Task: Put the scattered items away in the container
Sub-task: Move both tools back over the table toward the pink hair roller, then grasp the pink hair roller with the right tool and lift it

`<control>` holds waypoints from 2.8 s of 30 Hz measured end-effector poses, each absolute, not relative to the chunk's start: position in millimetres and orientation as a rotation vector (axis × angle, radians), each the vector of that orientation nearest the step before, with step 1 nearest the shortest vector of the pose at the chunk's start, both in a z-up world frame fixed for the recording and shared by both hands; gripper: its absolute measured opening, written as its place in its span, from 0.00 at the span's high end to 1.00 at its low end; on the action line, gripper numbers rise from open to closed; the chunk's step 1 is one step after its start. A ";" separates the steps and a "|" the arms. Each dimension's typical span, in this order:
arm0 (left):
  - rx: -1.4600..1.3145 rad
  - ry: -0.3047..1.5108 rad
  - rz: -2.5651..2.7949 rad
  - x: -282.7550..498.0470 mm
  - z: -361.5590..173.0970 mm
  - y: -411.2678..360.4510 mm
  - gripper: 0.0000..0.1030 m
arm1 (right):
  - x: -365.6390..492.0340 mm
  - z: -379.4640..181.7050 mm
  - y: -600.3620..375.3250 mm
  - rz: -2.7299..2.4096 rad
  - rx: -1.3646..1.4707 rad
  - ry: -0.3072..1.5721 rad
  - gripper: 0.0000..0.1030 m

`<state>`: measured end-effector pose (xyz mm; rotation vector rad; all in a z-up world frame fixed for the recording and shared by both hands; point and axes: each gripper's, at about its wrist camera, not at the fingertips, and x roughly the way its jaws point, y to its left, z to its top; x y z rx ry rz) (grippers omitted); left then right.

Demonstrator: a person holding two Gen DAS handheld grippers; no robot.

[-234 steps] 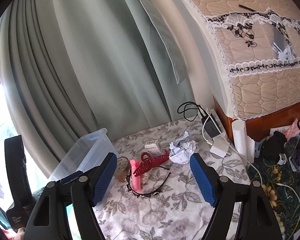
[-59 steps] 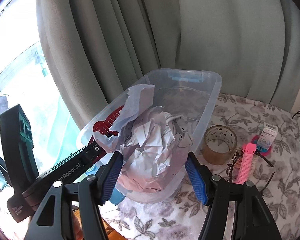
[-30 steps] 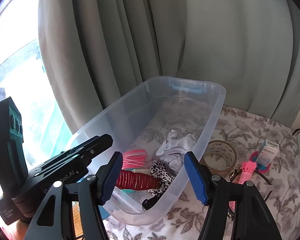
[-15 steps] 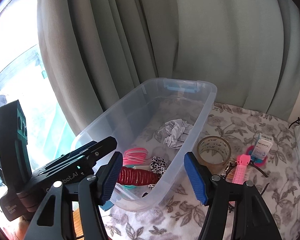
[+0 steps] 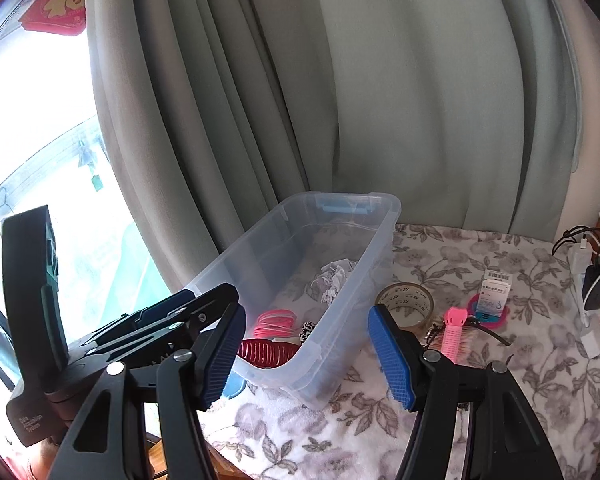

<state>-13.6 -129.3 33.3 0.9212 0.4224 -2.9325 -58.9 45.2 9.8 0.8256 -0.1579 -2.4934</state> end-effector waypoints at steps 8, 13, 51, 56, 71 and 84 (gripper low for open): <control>0.895 0.298 -2.997 -22.0 46.3 -70.8 0.42 | -28.2 30.3 89.9 -2.557 0.750 -0.236 0.34; 0.895 0.254 -3.039 -17.0 53.7 -44.5 0.42 | -13.1 40.1 114.4 -2.606 0.717 -0.267 0.34; 1.383 0.029 -2.898 -79.9 -75.5 61.4 0.34 | -46.6 -46.6 252.6 -2.718 1.044 -0.655 0.09; 1.430 0.058 -2.876 -96.3 -98.1 58.5 0.34 | -64.6 -67.9 247.9 -2.676 1.124 -0.640 0.09; 1.511 0.048 -2.806 -121.0 -139.4 43.3 0.34 | -135.0 -113.9 203.0 -2.518 1.271 -0.464 0.24; 1.518 0.036 -2.775 -131.4 -148.7 29.1 0.34 | -190.4 -154.1 142.8 -2.338 1.389 -0.331 0.51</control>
